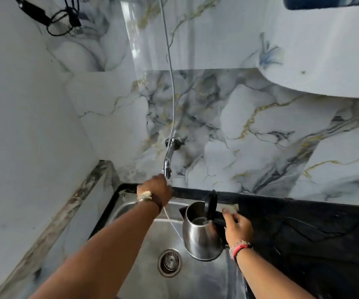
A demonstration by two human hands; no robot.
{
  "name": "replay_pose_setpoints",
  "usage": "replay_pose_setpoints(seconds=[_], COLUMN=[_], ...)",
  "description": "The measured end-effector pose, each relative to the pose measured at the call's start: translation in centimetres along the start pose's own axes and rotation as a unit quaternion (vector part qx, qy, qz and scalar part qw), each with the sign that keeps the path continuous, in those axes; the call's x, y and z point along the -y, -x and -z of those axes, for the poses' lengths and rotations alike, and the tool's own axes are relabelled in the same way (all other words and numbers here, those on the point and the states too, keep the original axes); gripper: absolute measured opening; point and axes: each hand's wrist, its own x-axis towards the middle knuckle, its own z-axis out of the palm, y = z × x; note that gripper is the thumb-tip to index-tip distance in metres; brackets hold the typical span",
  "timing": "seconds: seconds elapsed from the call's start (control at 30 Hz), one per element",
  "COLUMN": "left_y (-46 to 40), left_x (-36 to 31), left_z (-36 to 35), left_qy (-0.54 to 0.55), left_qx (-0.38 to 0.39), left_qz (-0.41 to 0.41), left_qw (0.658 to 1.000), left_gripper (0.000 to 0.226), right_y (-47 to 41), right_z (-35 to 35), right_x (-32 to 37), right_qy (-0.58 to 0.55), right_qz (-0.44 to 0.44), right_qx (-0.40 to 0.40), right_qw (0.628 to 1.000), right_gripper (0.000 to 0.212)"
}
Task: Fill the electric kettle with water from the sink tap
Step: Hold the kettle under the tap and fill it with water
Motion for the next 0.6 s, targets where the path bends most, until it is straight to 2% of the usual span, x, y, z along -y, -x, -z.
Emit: replay_pose_setpoints(seconds=[0.1, 0.2, 0.37, 0.5, 0.6], left_y=[-6.1, -8.7, -11.4, -12.1, -13.0], left_x=[2.1, 1.1, 1.2, 2.1, 4.5], left_z=[0.7, 0.5, -0.4, -1.6, -2.2], left_qy=[-0.013, -0.042, -0.075, -0.032, 0.038], left_qx=[-0.014, 0.005, 0.006, 0.009, 0.072], left_qz=[-0.014, -0.040, -0.049, -0.089, -0.144], left_qw=[1.000, 0.998, 0.996, 0.996, 0.986], left_gripper=[0.050, 0.056, 0.051, 0.046, 0.042], right_y=[0.0, -0.8, -2.2, -3.6, -4.0], right_z=[-4.5, -7.5, -11.8, -14.8, -16.2], right_x=[0.8, 1.2, 1.8, 1.7, 2.0], right_qy=[0.018, 0.042, 0.013, -0.008, -0.029], right_qz=[-0.026, -0.017, -0.003, -0.016, -0.025], right_qx=[-0.007, -0.017, -0.011, 0.006, 0.007], right_qw=[0.999, 0.999, 1.000, 1.000, 0.999], right_gripper=[0.057, 0.057, 0.058, 0.056, 0.053])
